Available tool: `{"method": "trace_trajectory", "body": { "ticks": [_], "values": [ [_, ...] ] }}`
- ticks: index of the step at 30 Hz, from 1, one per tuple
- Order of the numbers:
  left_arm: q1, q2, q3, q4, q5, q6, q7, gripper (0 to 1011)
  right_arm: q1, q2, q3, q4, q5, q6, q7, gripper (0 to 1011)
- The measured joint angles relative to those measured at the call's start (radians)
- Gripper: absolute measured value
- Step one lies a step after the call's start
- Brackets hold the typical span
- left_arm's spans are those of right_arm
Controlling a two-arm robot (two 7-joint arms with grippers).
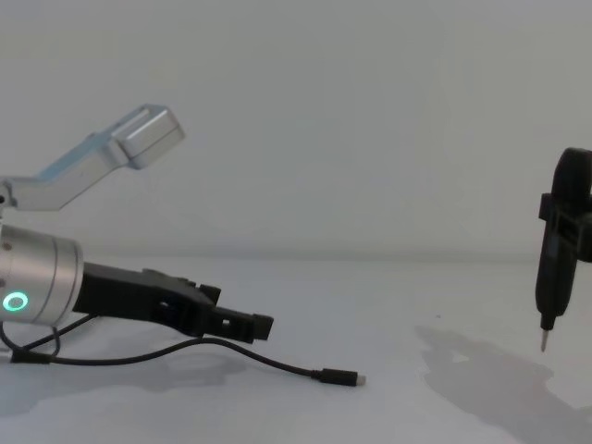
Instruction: Pick up the data cable with the one hand.
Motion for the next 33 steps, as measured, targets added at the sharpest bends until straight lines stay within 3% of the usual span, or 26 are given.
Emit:
{"method": "trace_trajectory", "body": {
  "ticks": [15,33],
  "values": [
    [0.022,0.028,-0.010,-0.006,-0.004,-0.016,-0.007,1001,0.000,0.000,0.000,0.000,0.000,0.000,0.000,274],
    [0.032,0.029,-0.019,0.019,-0.003,-0.032,-0.009,1001,0.000,0.000,0.000,0.000,0.000,0.000,0.000,275]
  ]
}}
